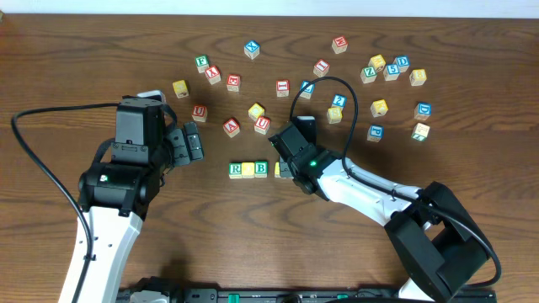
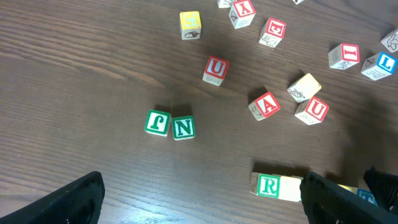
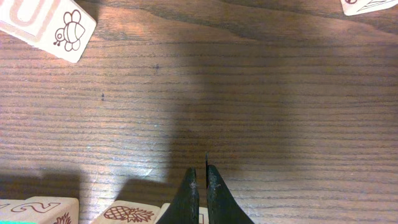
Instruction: Spell out ROBOT
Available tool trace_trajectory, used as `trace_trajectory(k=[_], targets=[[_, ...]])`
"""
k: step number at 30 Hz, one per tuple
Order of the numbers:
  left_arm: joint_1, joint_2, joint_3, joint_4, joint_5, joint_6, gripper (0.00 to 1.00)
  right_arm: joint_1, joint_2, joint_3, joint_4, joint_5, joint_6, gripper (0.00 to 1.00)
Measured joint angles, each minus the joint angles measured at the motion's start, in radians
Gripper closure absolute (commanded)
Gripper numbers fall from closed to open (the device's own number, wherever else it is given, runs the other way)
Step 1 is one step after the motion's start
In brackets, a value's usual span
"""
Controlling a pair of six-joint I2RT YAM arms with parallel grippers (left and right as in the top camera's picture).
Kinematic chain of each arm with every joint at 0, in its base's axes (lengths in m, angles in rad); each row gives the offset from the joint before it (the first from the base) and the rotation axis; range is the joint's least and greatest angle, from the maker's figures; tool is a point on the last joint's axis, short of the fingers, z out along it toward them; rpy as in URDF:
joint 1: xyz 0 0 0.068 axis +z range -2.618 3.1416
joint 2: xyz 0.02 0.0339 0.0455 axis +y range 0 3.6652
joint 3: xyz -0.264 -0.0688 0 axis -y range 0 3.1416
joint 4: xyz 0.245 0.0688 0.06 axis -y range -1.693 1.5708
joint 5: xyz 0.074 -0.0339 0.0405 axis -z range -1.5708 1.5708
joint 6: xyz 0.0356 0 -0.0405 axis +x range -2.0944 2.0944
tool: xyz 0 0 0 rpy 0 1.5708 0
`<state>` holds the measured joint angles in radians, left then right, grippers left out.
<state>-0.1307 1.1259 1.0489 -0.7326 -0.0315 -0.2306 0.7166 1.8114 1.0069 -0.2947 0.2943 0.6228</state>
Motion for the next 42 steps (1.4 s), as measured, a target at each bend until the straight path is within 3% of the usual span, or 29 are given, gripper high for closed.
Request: trace_trajectory(k=[27, 34, 42], targets=[[0.0, 0.0, 0.0, 0.0, 0.0, 0.0, 0.02, 0.0, 0.0, 0.0, -0.015, 0.016, 0.0, 0.98], [0.0, 0.0, 0.0, 0.0, 0.0, 0.0, 0.02, -0.027, 0.0, 0.002, -0.167, 0.066, 0.077, 0.99], [0.0, 0.0, 0.0, 0.0, 0.0, 0.0, 0.02, -0.034, 0.0, 0.002, -0.192, -0.031, 0.131, 0.99]])
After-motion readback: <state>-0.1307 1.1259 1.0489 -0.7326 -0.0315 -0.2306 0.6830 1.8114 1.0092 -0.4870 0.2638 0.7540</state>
